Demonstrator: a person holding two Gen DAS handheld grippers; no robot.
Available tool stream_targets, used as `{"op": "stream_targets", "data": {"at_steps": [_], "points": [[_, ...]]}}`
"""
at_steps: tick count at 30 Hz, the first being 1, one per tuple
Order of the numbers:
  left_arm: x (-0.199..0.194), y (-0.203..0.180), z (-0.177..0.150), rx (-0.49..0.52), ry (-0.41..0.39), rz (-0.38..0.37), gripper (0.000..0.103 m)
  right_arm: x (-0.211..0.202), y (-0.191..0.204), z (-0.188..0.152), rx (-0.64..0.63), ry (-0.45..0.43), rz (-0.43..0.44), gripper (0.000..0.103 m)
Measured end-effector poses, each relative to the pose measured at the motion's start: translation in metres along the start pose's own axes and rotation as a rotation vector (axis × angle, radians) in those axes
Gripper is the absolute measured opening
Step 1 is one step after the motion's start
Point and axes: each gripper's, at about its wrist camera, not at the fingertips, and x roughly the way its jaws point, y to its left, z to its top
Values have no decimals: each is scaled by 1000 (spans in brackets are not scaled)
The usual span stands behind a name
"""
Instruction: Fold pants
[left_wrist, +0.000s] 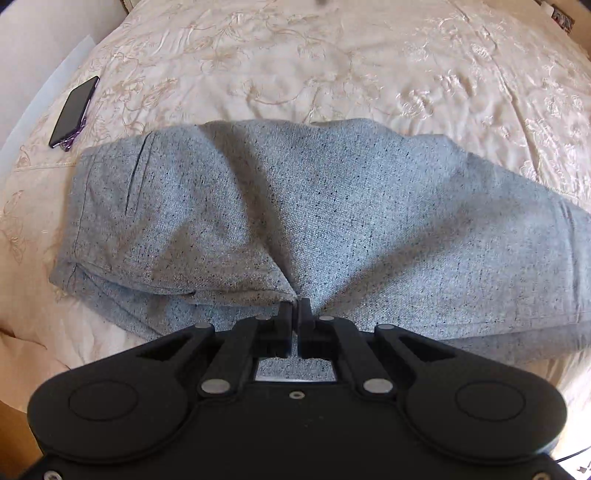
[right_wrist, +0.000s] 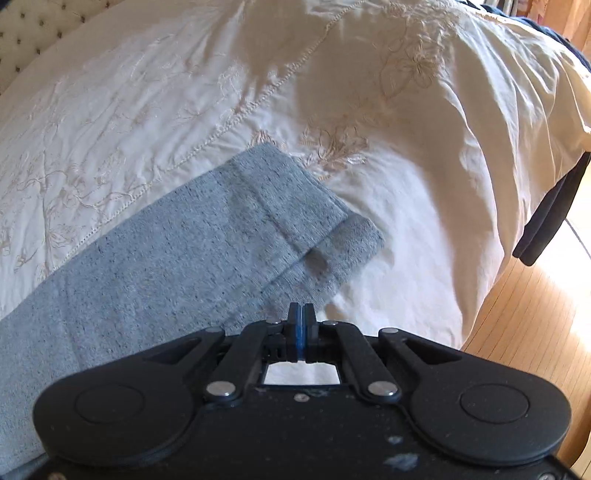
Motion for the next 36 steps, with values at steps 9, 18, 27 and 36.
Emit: {"op": "stream_targets", "data": {"at_steps": [9, 18, 27, 36], "points": [[-4, -10, 3, -67, -11, 100, 3, 35, -27, 38, 151, -32, 96, 31], [-8, -17, 6, -114, -18, 162, 3, 61, -21, 60, 124, 12, 120, 6], [-20, -11, -6, -120, -4, 130, 3, 8, -34, 57, -86, -58, 76, 4], [-5, -15, -15, -102, 19, 153, 4, 26, -35, 46, -139, -11, 42, 4]]}}
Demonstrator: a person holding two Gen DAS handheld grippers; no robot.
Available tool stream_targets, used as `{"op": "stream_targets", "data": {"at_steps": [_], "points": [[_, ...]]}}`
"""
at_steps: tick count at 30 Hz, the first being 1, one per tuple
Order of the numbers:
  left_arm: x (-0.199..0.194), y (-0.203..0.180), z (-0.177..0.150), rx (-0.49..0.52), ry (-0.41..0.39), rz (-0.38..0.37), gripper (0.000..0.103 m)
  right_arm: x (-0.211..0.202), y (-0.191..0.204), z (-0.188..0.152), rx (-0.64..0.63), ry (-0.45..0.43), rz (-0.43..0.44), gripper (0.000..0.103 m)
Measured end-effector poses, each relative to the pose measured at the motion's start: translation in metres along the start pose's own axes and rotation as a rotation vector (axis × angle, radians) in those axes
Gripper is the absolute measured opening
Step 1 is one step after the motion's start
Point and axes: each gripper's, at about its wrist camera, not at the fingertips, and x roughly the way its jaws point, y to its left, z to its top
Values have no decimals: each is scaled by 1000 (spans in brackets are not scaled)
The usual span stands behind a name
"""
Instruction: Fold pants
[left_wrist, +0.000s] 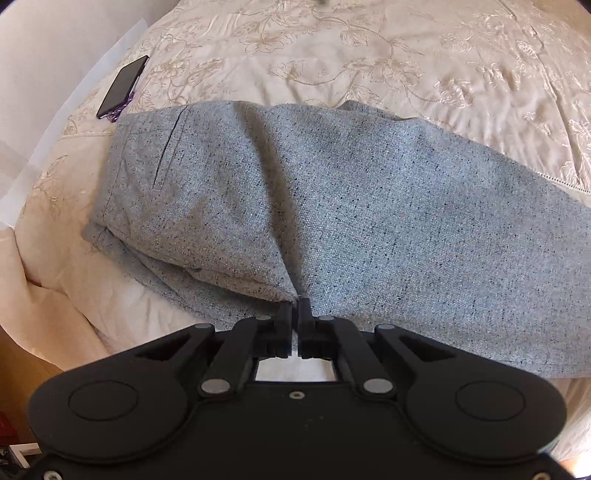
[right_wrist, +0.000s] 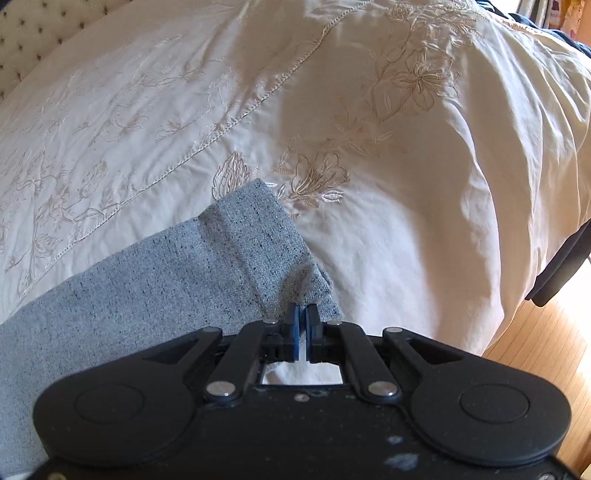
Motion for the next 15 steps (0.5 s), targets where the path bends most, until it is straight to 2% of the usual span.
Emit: {"op": "stream_targets", "data": {"at_steps": [5, 7, 9, 10, 11, 13, 15], "points": [[32, -8, 2, 5, 65, 20, 5, 18, 1, -5, -6, 48, -27, 4], [34, -13, 1, 34, 73, 37, 9, 17, 4, -4, -25, 51, -36, 8], [25, -10, -1, 42, 69, 24, 15, 13, 5, -1, -45, 51, -41, 13], [19, -8, -3, 44, 72, 8, 17, 9, 6, 0, -48, 49, -47, 22], [12, -4, -6, 43, 74, -9, 17, 4, 6, 1, -48, 43, -63, 24], [-3, 6, -13, 33, 63, -33, 18, -7, 8, 2, -56, 4, -92, 24], [-17, 19, -16, 25, 46, -22, 18, -20, 13, 3, -63, -40, -99, 24]]}}
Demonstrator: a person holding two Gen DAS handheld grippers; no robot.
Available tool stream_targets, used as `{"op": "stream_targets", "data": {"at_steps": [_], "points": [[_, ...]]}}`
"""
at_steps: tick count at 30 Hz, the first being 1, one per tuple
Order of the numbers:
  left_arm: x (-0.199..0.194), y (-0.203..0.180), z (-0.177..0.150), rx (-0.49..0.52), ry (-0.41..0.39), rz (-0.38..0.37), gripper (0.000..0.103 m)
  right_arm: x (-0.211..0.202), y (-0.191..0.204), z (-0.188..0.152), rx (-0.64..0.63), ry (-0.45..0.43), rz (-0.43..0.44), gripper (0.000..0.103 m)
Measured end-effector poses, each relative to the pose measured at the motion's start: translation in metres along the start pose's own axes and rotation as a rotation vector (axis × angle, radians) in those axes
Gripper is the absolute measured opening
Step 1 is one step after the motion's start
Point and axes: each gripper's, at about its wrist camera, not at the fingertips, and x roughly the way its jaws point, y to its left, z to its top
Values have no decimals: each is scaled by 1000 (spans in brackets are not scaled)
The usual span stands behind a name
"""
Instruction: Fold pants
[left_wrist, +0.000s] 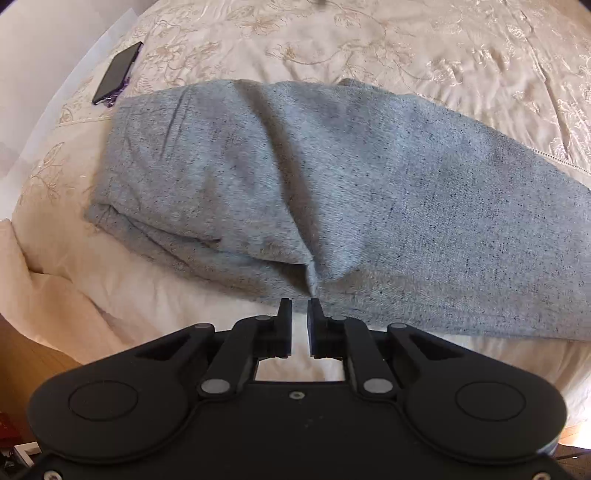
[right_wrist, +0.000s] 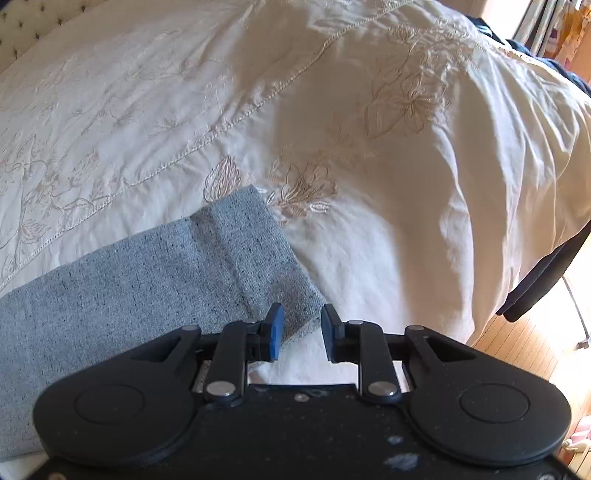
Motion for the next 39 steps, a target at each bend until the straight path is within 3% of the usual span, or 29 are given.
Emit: {"op": "stream_targets", "data": {"at_steps": [4, 9, 10, 11, 15, 20, 23, 27, 33, 39], "points": [[-9, 37, 12, -47, -19, 62, 18, -27, 32, 5, -62, -53, 91, 26], [15, 99, 44, -180, -5, 63, 19, -53, 126, -10, -280, -47, 312, 27], [22, 110, 50, -196, 5, 49, 29, -60, 150, -19, -341, -42, 361, 27], [28, 119, 56, -202, 11, 47, 33, -66, 174, -29, -404, -32, 412, 27], [48, 151, 72, -168, -12, 92, 34, -102, 272, -78, -622, 26, 615, 27], [57, 182, 82, -33, -43, 53, 39, -149, 380, -148, -884, 69, 817, 26], [65, 197, 85, 35, -35, 16, 48, -164, 427, -184, -995, 70, 845, 27], [77, 212, 90, 86, -13, -45, 48, -166, 468, -210, -1067, 78, 823, 28], [99, 218, 93, 102, 40, -110, 48, -161, 486, -223, -1122, 80, 772, 28], [105, 217, 101, 80, 41, -162, 51, -155, 489, -233, -1169, 61, 723, 28]]}}
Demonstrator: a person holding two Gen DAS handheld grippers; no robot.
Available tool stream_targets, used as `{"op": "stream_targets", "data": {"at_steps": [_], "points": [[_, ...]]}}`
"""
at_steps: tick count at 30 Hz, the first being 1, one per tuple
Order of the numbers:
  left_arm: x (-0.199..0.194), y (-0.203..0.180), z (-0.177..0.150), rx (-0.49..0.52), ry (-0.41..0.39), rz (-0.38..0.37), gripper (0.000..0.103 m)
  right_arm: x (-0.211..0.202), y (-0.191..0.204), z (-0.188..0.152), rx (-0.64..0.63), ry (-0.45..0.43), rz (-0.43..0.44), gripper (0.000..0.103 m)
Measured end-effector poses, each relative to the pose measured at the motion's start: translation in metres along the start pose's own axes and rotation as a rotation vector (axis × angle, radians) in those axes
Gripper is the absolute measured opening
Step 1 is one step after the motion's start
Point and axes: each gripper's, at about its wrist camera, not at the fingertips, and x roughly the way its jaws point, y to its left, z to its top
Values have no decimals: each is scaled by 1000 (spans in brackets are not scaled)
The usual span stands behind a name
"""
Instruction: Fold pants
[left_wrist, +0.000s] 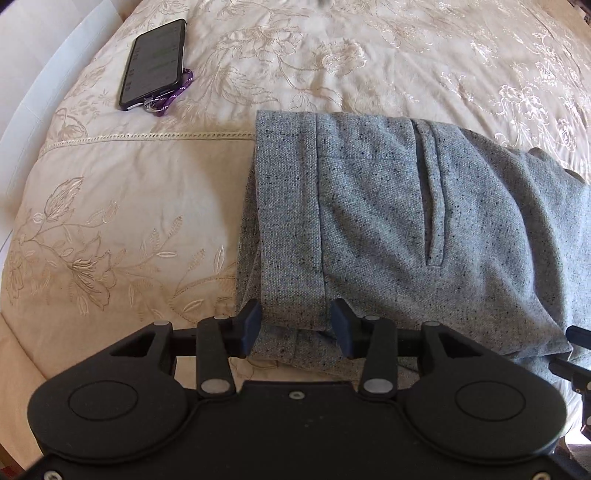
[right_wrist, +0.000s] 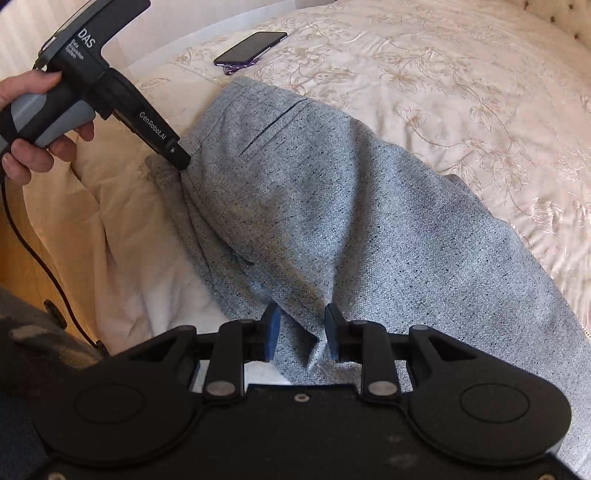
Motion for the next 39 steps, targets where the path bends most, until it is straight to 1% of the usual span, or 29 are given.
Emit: {"op": "stream_targets", "data": {"at_steps": [2, 3, 5, 6, 7, 8, 9, 13, 17, 20, 22, 25, 26, 27, 28, 29, 30, 32, 33, 35, 37, 38, 39], "points": [[3, 1, 3, -19, 5, -12, 51, 3, 1, 1, -8, -3, -6, 29], [4, 2, 4, -28, -1, -22, 48, 4, 1, -1, -11, -5, -10, 29], [6, 3, 7, -40, -6, -42, 8, 7, 3, -2, -24, -8, -15, 29], [7, 2, 9, -45, 3, -36, 1, 8, 4, -3, -30, -17, -18, 29], [6, 2, 11, -51, 14, -32, 1, 9, 4, -4, -39, -20, -21, 27], [3, 1, 13, -48, 14, -27, 1, 9, 3, -4, -42, -20, -17, 21], [-3, 0, 13, -36, 10, -18, 1, 8, 2, -3, -37, -20, -13, 5], [-31, 0, 10, 25, -22, 8, 1, -7, -5, 0, 39, -56, 24, 6], [-49, 11, 7, -6, -17, -15, 1, -12, -5, -1, 69, -54, 58, 6], [-46, 12, 1, -5, 2, -15, 1, -3, -3, -7, 77, -24, 81, 6], [-33, 12, -3, -8, 39, 3, 1, 8, 1, -10, 73, -1, 84, 6], [-1, 11, -7, -43, 140, 24, 1, 24, 4, -15, 66, 31, 80, 6], [4, 9, -7, -37, 164, 35, 2, 28, 4, -15, 64, 48, 83, 7], [5, 5, -5, -23, 176, 62, 2, 31, 3, -14, 65, 67, 88, 8], [-1, 0, -3, -6, 178, 89, 3, 30, 0, -12, 73, 72, 94, 12], [-13, -6, 1, 11, 163, 119, 3, 25, -3, -9, 90, 64, 101, 14], [-27, -12, 5, 21, 131, 146, 4, 19, -7, -7, 107, 53, 111, 16], [-55, -23, 15, 32, 50, 177, 10, 2, -18, -2, 149, 25, 119, 18], [-69, -30, 22, 34, 2, 168, 11, -6, -24, 0, 170, 6, 116, 19], [-81, -45, 40, 38, -51, 117, 11, -23, -41, 6, 221, -39, 111, 20], [-77, -63, 57, 47, -76, 52, 12, -34, -59, 10, 263, -80, 85, 20], [-70, -75, 64, 54, -85, 27, 14, -36, -67, 13, 280, -96, 63, 21], [-63, -85, 70, 59, -88, 14, 14, -37, -77, 16, 296, -106, 39, 21]]}}
